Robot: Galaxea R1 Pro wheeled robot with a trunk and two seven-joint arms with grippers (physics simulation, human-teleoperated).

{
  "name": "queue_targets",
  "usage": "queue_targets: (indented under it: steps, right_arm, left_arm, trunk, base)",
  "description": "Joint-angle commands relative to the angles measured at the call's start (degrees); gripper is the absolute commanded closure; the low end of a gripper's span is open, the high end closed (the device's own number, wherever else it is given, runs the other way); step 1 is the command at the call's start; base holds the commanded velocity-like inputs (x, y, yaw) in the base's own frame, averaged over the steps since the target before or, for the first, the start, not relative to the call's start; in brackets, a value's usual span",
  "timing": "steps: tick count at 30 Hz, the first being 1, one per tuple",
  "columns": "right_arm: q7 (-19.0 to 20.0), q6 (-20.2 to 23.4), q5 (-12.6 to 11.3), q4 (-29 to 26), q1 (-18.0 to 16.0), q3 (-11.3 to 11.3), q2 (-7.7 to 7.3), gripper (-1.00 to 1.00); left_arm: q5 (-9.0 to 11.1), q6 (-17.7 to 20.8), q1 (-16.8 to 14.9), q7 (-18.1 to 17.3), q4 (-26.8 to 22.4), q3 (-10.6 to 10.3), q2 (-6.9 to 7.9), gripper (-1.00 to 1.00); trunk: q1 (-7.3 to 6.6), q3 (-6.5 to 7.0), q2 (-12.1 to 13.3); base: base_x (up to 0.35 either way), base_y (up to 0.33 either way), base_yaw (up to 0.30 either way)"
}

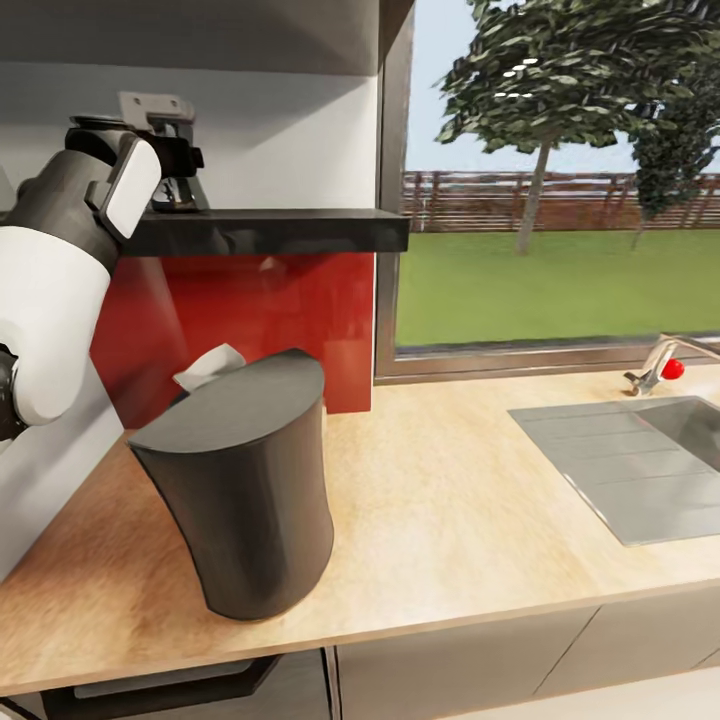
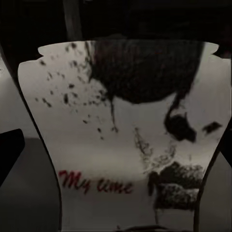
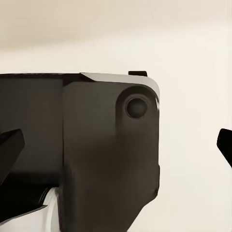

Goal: Set up a coffee station on the kitchen countertop: keep the coffee maker on the countertop, move the bottle of coffee from the kitchen shelf to the counter next to the coffee maker, place a paper coffee filter on top of the coffee maker, put the saucer next to the coffee maker with the coffee cup on the saucer, and place the electric kettle next to the coffee maker.

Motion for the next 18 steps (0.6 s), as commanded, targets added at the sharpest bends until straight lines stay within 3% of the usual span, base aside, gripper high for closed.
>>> queue_targets:
  steps: [1, 5, 14, 15, 18]
  right_arm:
    - [-0.1, -0.2, 0.0, 0.0, 0.0, 0.0, 0.01, -1.00]
    - [-0.1, -0.2, 0.0, 0.0, 0.0, 0.0, 0.01, -1.00]
    - [-0.1, -0.2, 0.0, 0.0, 0.0, 0.0, 0.01, -1.00]
    - [-0.1, -0.2, 0.0, 0.0, 0.0, 0.0, 0.01, -1.00]
    - [-0.1, -0.2, 0.0, 0.0, 0.0, 0.0, 0.01, -1.00]
  left_arm:
    - [0.6, 0.2, -0.1, 0.4, -0.1, -0.5, 0.32, -1.00]
    - [0.7, 0.3, -0.1, 0.2, -0.2, -0.5, 1.63, -1.00]
    - [0.7, 0.3, 0.0, 0.0, 0.0, -0.7, 1.92, -1.00]
    - [0.6, 0.3, 0.0, 0.0, 0.0, -0.7, 1.92, 1.00]
    - [0.8, 0.4, 0.0, -0.1, -0.2, -0.7, 1.91, 1.00]
  trunk:
    - [0.05, -0.12, -0.1]
    - [0.05, -0.12, -0.1]
    - [0.05, -0.12, -0.1]
    - [0.05, -0.12, -0.1]
    - [0.05, -0.12, -0.1]
  base:
    - [0.130, 0.000, 0.000]
    - [0.048, 0.000, 0.000]
    - [0.006, 0.000, 0.000]
    - [0.000, 0.000, 0.000]
    - [0.000, 0.000, 0.000]
